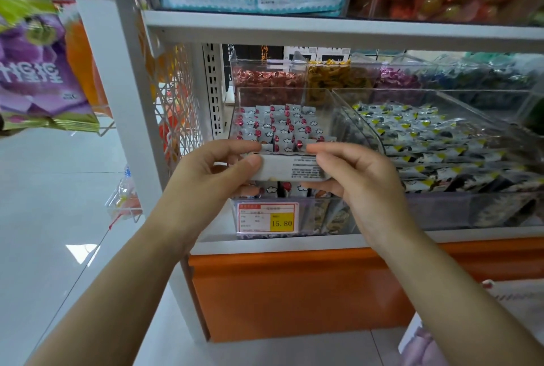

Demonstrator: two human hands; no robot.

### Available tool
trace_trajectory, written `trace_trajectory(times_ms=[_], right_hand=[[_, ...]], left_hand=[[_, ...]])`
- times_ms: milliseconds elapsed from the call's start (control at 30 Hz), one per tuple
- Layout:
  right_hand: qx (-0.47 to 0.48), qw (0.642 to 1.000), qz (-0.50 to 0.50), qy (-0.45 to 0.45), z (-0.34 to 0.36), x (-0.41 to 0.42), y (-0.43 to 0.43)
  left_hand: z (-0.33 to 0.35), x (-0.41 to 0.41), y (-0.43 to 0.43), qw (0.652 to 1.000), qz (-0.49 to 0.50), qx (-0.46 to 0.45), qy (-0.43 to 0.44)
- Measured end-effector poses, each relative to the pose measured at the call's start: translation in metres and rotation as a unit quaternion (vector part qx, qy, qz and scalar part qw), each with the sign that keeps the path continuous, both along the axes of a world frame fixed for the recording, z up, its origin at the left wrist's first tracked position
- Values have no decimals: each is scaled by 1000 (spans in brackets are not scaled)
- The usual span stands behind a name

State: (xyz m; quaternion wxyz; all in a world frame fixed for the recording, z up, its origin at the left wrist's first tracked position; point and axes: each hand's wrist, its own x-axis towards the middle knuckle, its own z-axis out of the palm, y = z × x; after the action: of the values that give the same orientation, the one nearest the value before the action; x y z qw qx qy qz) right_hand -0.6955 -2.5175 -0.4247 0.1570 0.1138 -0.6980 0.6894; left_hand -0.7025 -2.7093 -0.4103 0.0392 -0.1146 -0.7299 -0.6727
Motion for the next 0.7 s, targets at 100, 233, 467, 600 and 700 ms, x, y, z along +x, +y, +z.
trace_trajectory(times_ms=[100, 233, 467, 600, 700], right_hand=[[19, 1000, -17, 12, 1, 0, 1], [26, 998, -49, 17, 0, -1, 0], [97, 987, -114, 65, 2, 3, -3], [134, 982, -107, 77, 3, 6, -7], [128, 985, -93, 71, 4, 6, -7]], left_hand=[[0, 1, 0, 1000, -5, -23, 10], [2, 3, 0, 998, -11, -65, 22], [-1, 4, 7, 995, -7, -98, 30], [-2, 3, 6, 993, 10, -112, 40], [1, 0, 1, 988, 23, -141, 55]])
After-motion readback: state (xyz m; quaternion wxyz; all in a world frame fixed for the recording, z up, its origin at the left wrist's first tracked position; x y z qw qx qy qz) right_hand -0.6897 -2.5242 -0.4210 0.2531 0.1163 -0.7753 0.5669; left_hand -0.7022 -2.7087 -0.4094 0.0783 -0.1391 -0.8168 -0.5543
